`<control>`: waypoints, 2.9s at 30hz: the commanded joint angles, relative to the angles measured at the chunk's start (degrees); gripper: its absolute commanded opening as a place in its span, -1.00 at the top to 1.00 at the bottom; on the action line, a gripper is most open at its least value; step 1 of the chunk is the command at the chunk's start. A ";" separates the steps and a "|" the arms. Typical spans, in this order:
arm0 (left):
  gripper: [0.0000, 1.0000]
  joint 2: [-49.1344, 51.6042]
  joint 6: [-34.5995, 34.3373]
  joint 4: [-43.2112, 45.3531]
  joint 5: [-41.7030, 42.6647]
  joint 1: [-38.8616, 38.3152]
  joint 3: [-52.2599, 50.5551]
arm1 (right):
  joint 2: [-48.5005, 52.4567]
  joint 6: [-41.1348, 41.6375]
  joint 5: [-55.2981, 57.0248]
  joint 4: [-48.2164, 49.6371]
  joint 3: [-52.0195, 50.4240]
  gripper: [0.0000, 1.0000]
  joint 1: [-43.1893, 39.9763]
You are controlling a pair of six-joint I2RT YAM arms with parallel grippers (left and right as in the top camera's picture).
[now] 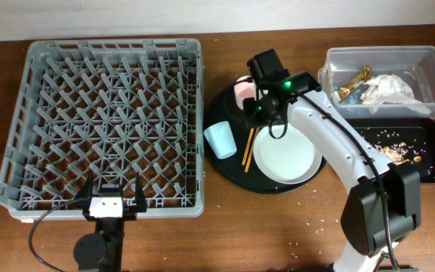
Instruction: Sort waste into correct bins and load items into the dishwasher rack
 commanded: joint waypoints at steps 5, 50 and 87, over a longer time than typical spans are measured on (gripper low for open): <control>-0.99 -0.33 0.76 -0.20 -0.04 -0.28 -0.20 | -1.05 6.88 -3.21 4.13 0.90 0.01 -0.09; -0.99 0.31 -9.29 2.19 9.88 -0.28 3.69 | 8.02 -3.72 -12.15 -23.21 16.59 0.08 1.90; -0.99 82.90 -9.27 -47.10 13.27 -0.11 72.85 | 9.55 -8.61 -0.92 -27.32 -0.17 -0.29 14.19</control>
